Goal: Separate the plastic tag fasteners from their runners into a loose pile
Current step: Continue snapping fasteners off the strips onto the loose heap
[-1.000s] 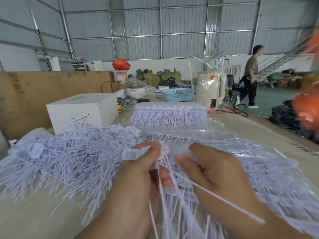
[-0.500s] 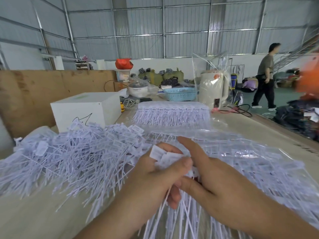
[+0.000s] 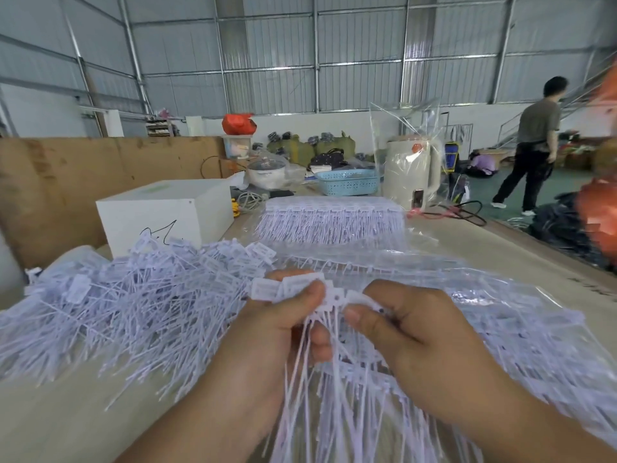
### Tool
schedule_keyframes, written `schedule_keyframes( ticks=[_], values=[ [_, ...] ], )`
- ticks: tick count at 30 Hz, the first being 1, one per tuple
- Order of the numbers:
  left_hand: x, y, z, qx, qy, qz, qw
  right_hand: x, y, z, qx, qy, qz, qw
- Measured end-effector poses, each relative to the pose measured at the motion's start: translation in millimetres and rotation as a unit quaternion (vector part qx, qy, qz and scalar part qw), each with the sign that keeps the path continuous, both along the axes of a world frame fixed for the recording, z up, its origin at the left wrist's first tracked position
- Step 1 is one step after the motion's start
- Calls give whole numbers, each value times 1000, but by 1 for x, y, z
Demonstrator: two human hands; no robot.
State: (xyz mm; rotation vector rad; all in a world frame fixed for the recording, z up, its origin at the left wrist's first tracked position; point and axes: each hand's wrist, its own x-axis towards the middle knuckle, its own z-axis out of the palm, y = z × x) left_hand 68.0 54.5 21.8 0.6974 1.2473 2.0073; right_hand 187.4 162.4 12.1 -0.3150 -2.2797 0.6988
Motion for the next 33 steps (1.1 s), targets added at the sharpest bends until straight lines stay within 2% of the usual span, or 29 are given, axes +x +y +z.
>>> schedule_keyframes(
  ticks=[2,5,9,11,14,19,22,26,29,33],
  values=[
    [4,3,1,13,-58,-3,998,-4,-9,-1,-4,55,-18,998],
    [7,4,0,22,-100,17,995,-8,-16,-3,0,97,-44,994],
    [-13,-4,2,34,-139,67,988,1,-8,3,-91,198,-56,974],
    [-16,-6,1,4,-83,47,995,5,-5,4,-114,167,16,979],
    [0,-3,-2,-23,31,-20,999,2,-3,-4,-79,24,103,991],
    [4,-3,-5,-22,93,-65,993,-2,2,-10,-36,-53,108,992],
    [4,-3,-6,-23,146,-67,987,-4,3,-12,-20,-59,116,991],
    [-1,-3,-3,-11,131,-7,991,-1,3,-2,-46,-64,169,982],
    [-6,-3,-4,-7,122,23,992,6,7,0,-81,-101,133,983],
    [-1,0,-4,14,91,36,995,5,7,-1,-81,-63,72,992]
  ],
)
